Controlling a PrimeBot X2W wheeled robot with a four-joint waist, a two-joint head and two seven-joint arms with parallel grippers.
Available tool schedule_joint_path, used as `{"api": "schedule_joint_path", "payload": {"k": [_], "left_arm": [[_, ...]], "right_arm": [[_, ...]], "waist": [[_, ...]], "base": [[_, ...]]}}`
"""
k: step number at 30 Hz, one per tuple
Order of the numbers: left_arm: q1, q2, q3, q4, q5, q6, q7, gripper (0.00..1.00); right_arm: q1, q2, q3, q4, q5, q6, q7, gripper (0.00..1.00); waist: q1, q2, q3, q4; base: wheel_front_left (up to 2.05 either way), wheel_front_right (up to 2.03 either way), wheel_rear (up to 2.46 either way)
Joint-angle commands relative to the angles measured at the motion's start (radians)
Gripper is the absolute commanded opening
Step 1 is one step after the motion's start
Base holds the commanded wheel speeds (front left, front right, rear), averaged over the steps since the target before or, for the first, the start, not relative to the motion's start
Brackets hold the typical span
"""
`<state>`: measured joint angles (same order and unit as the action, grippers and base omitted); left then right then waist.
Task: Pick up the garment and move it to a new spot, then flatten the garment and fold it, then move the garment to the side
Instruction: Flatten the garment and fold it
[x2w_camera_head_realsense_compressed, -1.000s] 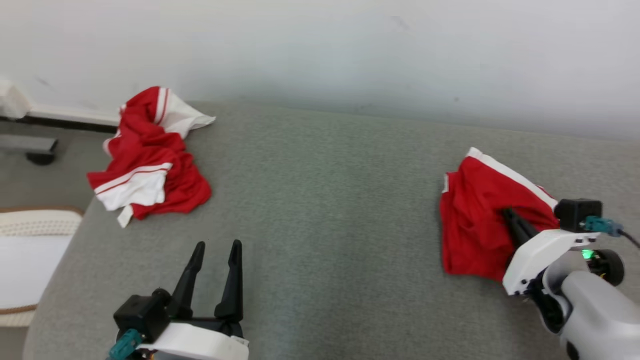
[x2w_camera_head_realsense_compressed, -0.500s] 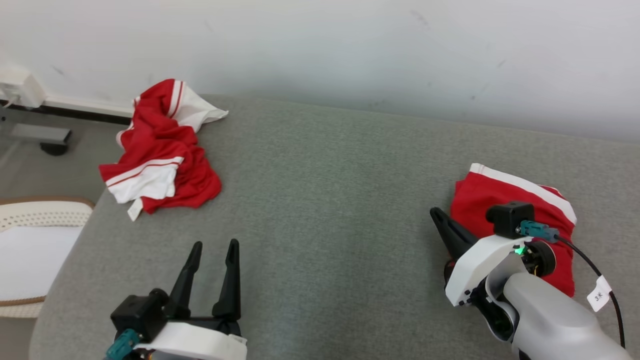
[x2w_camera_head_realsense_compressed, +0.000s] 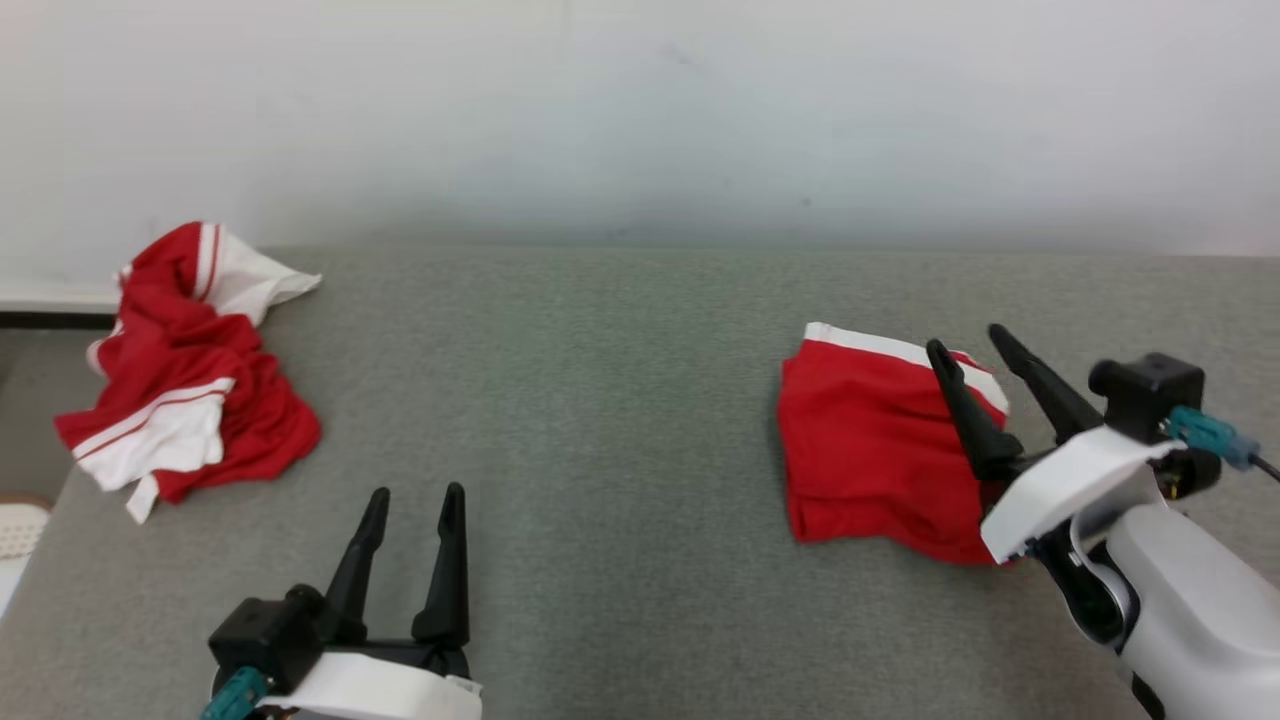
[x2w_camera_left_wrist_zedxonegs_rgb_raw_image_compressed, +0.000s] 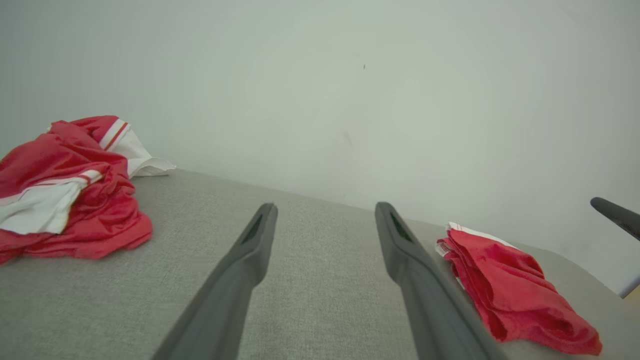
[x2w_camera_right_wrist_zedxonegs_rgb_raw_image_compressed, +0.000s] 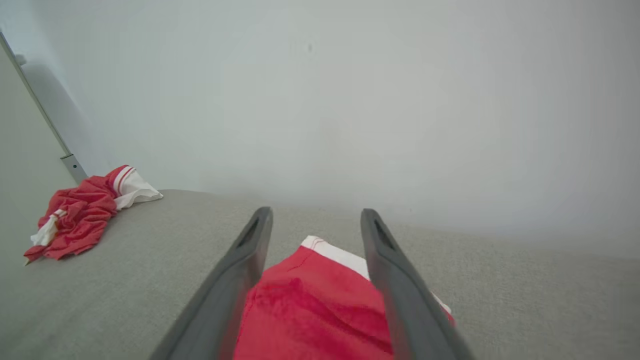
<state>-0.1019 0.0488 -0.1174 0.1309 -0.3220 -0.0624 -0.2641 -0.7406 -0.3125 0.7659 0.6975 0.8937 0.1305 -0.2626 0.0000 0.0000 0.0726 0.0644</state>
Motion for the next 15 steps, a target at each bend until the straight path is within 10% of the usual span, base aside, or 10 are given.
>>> {"api": "schedule_joint_path", "payload": {"k": [1,15], "left_arm": [[0.011,0.003,0.003,0.002,0.011,-0.006,0.000,1.00],[0.027,0.003,0.023,-0.008,0.032,-0.006,0.000,1.00]], "right_arm": [[0.040,-0.009,-0.031,-0.016,-0.033,0.000,-0.002,1.00],[0.297,-0.007,-0.392,-0.173,-0.258,0.000,-0.001,1.00]], "waist": [[0.0000,0.0000,-0.010,-0.035],[0.0000,0.0000,-0.030,-0.119]], "base": [[0.00,0.00,0.00],[0.00,0.00,0.00]]}}
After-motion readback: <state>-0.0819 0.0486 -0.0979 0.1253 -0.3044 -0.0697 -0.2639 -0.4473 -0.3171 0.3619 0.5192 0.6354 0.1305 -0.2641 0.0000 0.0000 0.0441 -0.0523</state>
